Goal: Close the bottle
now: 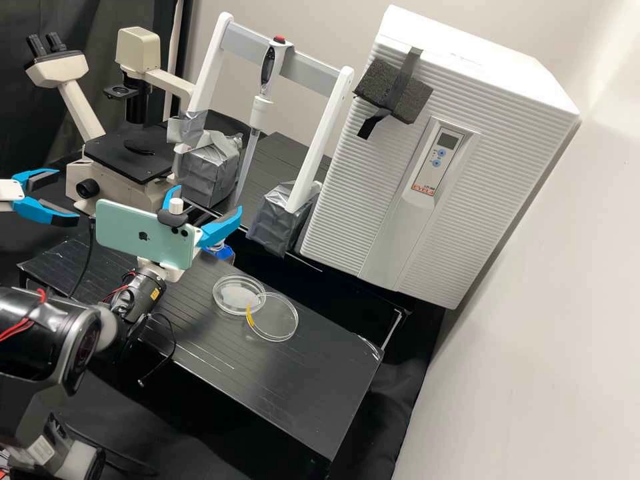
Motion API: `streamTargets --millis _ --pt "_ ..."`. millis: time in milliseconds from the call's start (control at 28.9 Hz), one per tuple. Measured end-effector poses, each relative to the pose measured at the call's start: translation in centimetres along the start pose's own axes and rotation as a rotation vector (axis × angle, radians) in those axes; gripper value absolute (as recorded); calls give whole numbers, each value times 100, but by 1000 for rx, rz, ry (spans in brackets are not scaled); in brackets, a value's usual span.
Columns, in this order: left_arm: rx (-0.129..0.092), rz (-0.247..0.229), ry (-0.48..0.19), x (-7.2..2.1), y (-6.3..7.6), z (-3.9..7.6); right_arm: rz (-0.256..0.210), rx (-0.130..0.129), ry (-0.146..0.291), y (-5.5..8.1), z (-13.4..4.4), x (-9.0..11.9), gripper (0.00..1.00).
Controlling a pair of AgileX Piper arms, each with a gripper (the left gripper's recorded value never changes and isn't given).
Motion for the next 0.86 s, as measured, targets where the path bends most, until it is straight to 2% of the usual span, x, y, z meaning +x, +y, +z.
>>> streamTargets --millis 104,380,484,518,622,657,691,795,864 --pt "-5 -2 6 -25 -12 9 14 1 10 22 -12 -21 100" --pt "-23 7 33 -75 -24 16 14 1 10 22 -12 -21 100" --pt "-18 18 58 -91 -20 4 14 1 10 22 -12 -21 100" --pt "-5 21 65 -102 -19 7 14 1 10 22 -12 -21 100" --pt "59 40 93 -125 3 17 14 1 10 22 -12 -21 100" --pt "95 46 103 -135 6 38 14 1 10 22 -12 -21 100" --pt "114 51 117 -142 5 51 14 1 10 22 -12 -21 100" --pt "133 66 151 -162 10 62 14 1 10 22 -12 -21 100" --pt "128 71 162 -174 14 60 14 1 10 22 -12 -21 100"
